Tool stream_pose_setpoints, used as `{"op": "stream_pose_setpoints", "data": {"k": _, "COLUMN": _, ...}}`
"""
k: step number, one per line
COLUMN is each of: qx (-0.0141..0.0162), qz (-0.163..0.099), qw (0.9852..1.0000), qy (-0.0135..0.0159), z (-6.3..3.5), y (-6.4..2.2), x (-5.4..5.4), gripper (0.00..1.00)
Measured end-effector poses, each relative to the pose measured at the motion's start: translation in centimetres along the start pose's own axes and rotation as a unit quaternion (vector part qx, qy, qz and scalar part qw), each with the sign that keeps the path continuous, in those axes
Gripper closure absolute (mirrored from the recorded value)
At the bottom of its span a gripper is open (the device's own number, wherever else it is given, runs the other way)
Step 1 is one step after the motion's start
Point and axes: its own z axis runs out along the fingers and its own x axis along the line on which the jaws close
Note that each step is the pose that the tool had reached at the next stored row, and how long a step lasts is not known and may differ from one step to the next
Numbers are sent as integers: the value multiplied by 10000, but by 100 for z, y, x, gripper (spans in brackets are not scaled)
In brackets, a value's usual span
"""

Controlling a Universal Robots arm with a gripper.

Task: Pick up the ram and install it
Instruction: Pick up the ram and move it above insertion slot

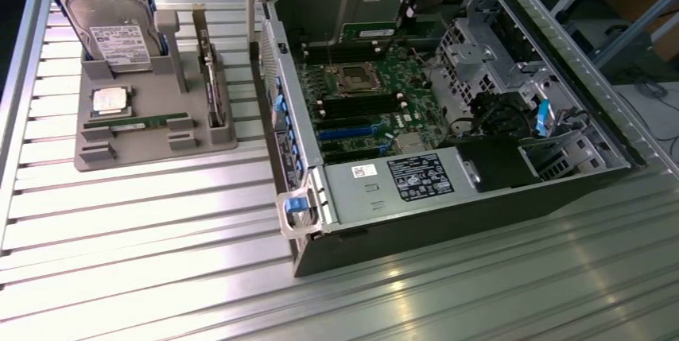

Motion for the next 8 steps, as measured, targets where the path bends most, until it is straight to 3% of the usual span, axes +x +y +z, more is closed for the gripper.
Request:
{"op": "stream_pose_setpoints", "data": {"k": 5, "qx": 0, "qz": 0, "qw": 10000, "qy": 1, "z": 149, "y": 1, "x": 6, "gripper": 88}}
{"op": "stream_pose_setpoints", "data": {"k": 8, "qx": 0, "qz": 0, "qw": 10000, "qy": 1, "z": 150, "y": 0, "x": 6, "gripper": 88}}
